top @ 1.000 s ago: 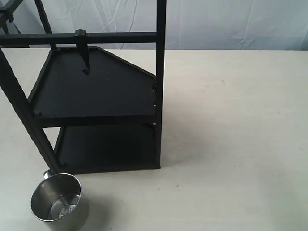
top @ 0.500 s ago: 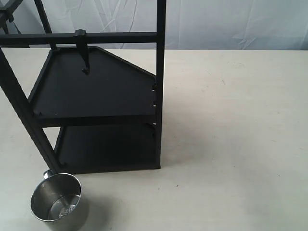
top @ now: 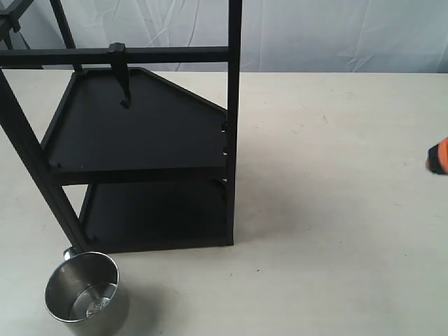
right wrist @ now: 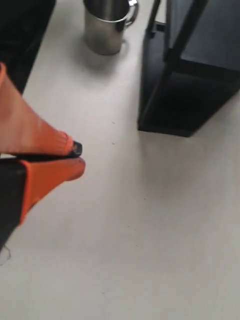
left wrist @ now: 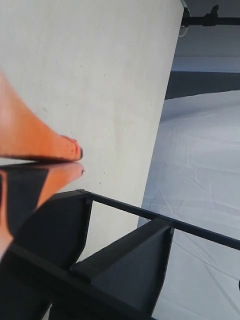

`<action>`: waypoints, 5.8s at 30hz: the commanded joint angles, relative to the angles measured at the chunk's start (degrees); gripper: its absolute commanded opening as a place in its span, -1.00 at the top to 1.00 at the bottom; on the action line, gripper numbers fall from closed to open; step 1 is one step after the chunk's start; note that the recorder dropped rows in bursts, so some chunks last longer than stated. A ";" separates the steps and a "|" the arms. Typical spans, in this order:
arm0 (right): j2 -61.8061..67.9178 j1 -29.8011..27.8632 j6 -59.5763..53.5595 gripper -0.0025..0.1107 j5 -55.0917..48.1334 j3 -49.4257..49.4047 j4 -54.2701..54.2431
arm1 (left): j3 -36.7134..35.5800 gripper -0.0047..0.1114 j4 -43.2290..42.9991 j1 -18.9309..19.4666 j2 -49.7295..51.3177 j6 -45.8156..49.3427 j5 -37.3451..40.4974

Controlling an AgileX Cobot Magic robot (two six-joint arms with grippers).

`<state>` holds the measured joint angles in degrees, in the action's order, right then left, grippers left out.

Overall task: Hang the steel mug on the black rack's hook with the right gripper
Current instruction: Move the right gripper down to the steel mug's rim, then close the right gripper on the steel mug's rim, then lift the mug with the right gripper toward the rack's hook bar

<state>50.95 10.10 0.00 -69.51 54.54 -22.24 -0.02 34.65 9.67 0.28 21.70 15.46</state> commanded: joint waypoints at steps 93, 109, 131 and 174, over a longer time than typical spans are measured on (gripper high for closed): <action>58.68 49.30 15.42 0.97 38.22 11.42 -21.41 | 0.02 0.89 0.58 0.00 -0.28 -0.12 -0.48; 54.80 49.30 14.60 0.97 35.62 11.42 -21.31 | 0.02 0.89 0.58 0.00 -0.28 -0.12 -0.48; 34.73 49.30 10.32 0.97 25.47 11.30 -21.53 | 0.02 0.89 0.58 0.00 -0.28 -0.12 -0.48; 14.97 49.20 16.60 0.97 61.40 -11.35 -33.30 | 0.02 0.89 0.70 0.00 -0.28 -0.12 -0.48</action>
<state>67.25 59.53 16.71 -10.92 43.26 -55.20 -0.02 34.65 9.67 0.28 21.70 15.46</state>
